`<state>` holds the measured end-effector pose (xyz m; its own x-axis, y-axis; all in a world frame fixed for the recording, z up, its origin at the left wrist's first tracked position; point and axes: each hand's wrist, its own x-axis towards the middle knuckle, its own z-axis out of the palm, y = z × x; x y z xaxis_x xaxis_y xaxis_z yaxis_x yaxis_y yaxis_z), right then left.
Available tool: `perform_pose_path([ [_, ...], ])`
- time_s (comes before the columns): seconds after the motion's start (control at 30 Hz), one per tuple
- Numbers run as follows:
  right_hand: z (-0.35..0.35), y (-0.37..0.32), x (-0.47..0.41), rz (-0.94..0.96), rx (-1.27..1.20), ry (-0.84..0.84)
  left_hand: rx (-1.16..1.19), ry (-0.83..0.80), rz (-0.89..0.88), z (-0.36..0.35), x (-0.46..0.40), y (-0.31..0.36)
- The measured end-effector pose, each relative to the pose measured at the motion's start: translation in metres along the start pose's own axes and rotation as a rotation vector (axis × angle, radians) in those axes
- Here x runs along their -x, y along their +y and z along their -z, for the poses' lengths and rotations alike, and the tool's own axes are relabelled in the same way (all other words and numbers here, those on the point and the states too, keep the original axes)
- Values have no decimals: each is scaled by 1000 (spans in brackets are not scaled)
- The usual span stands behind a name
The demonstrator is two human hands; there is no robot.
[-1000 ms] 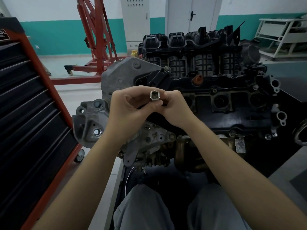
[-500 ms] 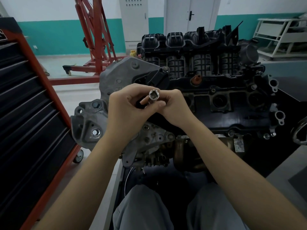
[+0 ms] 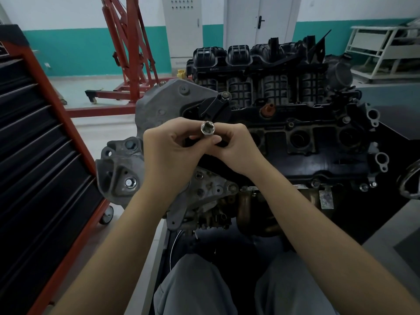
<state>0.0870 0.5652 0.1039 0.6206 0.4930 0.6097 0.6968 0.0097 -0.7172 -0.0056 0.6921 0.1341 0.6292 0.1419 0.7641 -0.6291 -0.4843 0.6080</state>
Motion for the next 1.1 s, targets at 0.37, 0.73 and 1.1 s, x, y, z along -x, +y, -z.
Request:
perform_pose_path([
  [0.37, 0, 1, -1, 7, 20, 8, 53, 24, 42, -3, 0, 1],
  [0.73, 0, 3, -1, 19, 22, 14, 42, -12, 25, 1, -4, -3],
  [1.1, 0, 1, -1, 6, 21, 15, 42, -32, -3, -1, 0, -3],
])
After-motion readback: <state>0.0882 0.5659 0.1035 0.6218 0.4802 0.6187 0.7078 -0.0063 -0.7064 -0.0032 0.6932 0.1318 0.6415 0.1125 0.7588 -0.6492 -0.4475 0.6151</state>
